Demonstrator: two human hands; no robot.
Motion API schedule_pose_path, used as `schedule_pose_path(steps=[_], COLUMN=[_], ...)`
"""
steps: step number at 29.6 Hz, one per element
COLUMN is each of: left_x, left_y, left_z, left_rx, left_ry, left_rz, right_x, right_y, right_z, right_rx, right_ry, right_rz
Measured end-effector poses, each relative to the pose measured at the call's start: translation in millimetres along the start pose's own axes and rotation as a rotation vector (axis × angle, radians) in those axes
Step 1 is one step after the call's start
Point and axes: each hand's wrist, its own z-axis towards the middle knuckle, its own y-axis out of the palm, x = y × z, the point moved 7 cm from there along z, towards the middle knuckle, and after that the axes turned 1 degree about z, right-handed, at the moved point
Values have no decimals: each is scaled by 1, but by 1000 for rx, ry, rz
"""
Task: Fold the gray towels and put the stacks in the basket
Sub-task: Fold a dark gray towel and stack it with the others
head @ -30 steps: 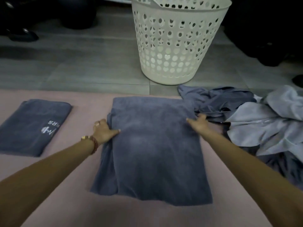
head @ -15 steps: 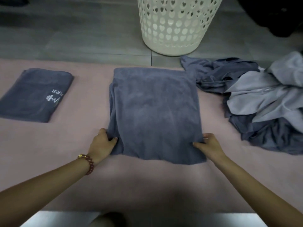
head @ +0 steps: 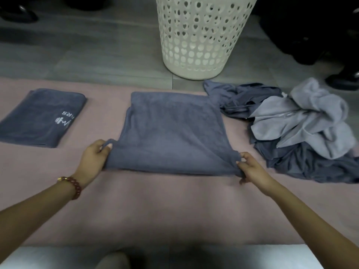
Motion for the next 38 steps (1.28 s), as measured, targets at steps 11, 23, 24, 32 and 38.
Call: schedule_pose_path(steps=[11,23,24,32,38], left_x=[171,316,304,117,4], left_y=[-74,-180,-175,-73,15], left_z=[158,146,141,79,24], left_rx=[291,633,617,156,-679], left_ry=[187,644,639,388,188], left_rz=[-317,-428,-418,-28,573], right_x=[-221,-364,-350,-149,-35], right_y=[-76,-126,-120,-30,29], right_z=[77,6,2,7,14], right_rx=[275,842,835,284,-397], right_ry=[-463,-954,-965,-666,-259], right_rz=[-661,-63,-87,-510,-1074])
